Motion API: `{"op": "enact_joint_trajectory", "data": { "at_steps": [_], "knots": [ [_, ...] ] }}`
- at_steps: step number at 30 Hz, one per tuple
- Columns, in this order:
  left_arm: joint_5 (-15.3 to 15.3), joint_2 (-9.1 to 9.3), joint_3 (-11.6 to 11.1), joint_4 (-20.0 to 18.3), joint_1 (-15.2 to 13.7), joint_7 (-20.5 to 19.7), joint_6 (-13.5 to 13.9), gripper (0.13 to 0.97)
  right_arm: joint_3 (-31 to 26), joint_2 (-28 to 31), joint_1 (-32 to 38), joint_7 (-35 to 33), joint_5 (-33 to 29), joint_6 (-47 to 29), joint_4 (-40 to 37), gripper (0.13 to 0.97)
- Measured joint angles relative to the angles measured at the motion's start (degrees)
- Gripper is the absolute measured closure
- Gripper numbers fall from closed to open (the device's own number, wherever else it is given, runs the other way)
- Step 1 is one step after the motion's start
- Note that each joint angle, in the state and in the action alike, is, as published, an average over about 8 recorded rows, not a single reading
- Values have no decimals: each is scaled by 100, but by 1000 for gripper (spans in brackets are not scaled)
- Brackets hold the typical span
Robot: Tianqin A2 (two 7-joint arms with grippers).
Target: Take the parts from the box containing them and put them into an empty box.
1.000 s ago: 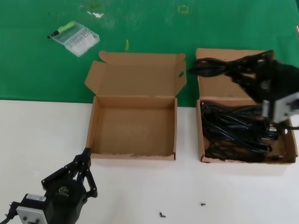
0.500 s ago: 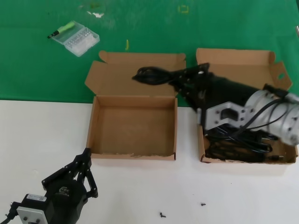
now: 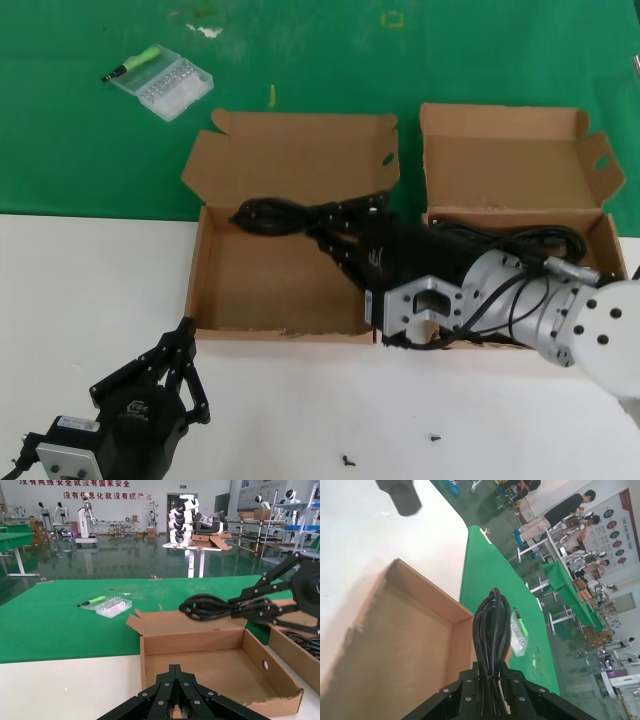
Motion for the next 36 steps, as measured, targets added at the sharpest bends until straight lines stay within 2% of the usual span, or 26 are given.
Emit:
{"op": "enact_joint_trajectory", "data": {
  "at_steps": [10,14,23,31,32,36],
  "knots": [
    [0,0,0,0,0,0,0,948,14,59,-156,90,84,-35,219,797],
    [0,0,0,0,0,0,0,948,60,160,-182,215,86,-61,429,797],
    [0,0,0,0,0,0,0,948,177,384,-237,405,108,-93,827,647],
    [-3,-1,-4,-4,5,0,0,932,270,399,-410,512,187,-4,911,439],
    [-4,-2,-5,-5,7,0,0,929,297,401,-462,545,210,24,933,439],
    [-10,-3,-11,-11,15,-1,-1,912,419,410,-696,696,313,150,1032,355]
  ]
}}
